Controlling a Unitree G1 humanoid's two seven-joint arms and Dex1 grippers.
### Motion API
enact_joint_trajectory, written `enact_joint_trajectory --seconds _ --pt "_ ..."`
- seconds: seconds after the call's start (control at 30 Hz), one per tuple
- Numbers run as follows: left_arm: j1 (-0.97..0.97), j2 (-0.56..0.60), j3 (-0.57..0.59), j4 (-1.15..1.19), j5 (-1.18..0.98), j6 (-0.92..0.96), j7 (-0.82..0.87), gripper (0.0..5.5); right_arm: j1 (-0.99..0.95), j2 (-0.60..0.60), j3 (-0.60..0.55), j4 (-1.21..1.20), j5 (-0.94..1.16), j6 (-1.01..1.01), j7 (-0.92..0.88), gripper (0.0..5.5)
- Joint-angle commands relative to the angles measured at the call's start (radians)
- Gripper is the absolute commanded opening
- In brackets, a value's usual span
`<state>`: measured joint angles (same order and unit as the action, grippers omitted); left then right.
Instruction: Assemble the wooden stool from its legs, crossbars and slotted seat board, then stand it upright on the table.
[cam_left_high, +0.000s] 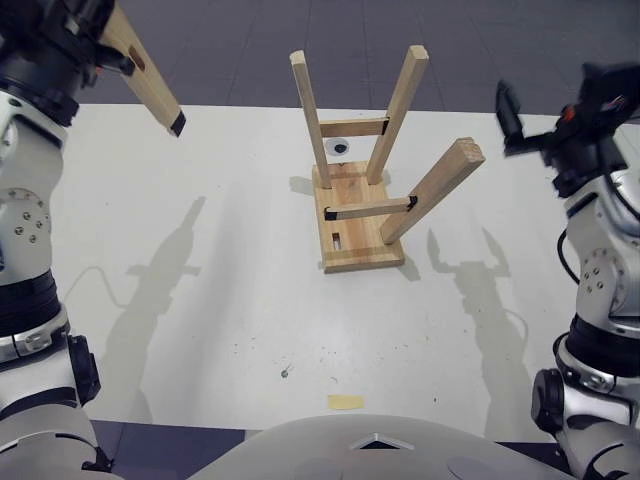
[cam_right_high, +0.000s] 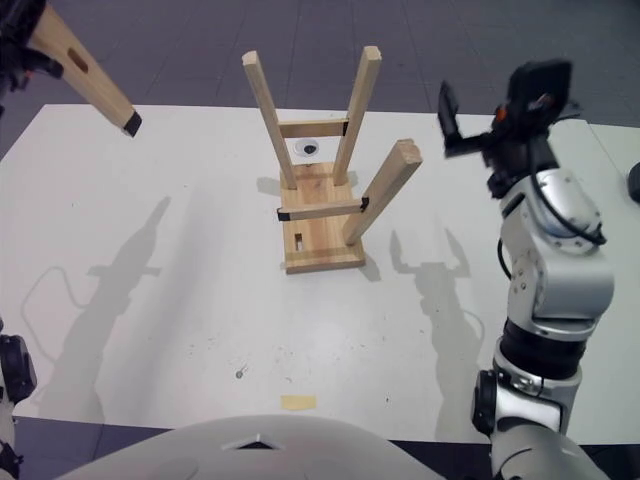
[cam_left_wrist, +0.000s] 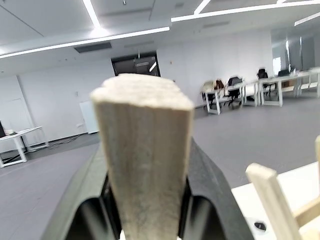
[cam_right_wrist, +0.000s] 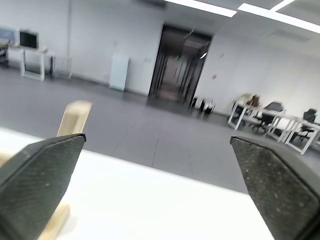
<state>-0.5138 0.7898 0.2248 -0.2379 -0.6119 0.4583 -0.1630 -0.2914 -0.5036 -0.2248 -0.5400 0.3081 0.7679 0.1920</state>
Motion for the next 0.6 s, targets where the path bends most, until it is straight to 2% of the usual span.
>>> enact_joint_trajectory --seconds 0.03,0.2,0.3,0.4,0.47,0.53,0.6 --pt "0.029 -0.065 -0.040 -0.031 0.054 -0.002 -0.022 1.02 0.037 0.040 0.028 -0.131 0.127 0.077 0.060 5.40" --pt "0.020 -0.123 -0.063 -0.028 0.092 0.008 -0.046 1.02 0.029 0.107 0.025 -0.178 0.204 0.074 0.046 5.40" --pt "0.021 -0.133 -0.066 -0.014 0.119 0.004 -0.066 1.02 0.022 0.115 -0.045 -0.144 0.237 0.023 0.055 5.40" --pt "0.025 -0.145 -0.044 -0.008 0.126 0.018 -0.076 1.02 -0.030 0.138 -0.194 -0.123 0.486 -0.009 0.114 5.40" --pt "0.027 -0.159 -0.028 -0.008 0.117 0.034 -0.076 1.02 -0.042 0.109 -0.243 -0.114 0.714 0.027 0.166 5.40" --pt "0.030 -0.166 -0.026 -0.004 0.118 0.040 -0.079 1.02 -0.038 0.059 -0.232 -0.105 0.823 0.063 0.233 5.40" --pt "0.027 -0.173 -0.035 0.004 0.122 0.042 -0.088 1.02 -0.031 0.002 -0.183 -0.097 0.845 0.090 0.310 5.40"
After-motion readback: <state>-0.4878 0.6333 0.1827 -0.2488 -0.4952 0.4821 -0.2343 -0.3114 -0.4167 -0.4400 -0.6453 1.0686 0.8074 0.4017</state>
